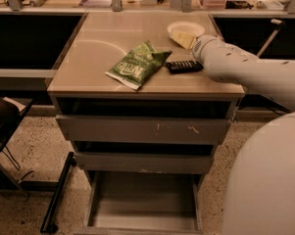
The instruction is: Pick water bottle from bottom drawer and place on counter
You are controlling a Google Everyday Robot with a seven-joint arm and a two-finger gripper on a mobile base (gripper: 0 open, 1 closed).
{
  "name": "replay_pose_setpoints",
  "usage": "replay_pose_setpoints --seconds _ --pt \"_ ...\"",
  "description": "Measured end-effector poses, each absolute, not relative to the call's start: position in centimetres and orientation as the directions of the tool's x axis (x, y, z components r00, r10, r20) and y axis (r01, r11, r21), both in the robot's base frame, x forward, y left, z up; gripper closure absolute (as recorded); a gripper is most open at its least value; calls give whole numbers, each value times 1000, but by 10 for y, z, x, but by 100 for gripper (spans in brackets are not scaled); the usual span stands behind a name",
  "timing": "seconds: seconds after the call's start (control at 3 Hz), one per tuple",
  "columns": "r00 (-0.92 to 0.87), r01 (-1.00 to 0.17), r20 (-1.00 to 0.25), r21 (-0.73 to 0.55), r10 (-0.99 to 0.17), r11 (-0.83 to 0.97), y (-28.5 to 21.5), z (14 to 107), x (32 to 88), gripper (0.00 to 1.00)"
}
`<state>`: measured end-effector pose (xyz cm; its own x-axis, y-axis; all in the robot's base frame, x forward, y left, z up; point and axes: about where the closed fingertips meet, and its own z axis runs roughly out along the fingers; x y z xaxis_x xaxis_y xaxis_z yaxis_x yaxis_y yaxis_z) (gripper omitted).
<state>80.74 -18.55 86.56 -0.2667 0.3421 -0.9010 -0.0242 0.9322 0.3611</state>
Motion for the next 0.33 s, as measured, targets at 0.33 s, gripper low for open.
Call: replay_pose_setpoints --seconds 0.33 --pt "-267 -24 -901 361 342 932 -186 866 807 0"
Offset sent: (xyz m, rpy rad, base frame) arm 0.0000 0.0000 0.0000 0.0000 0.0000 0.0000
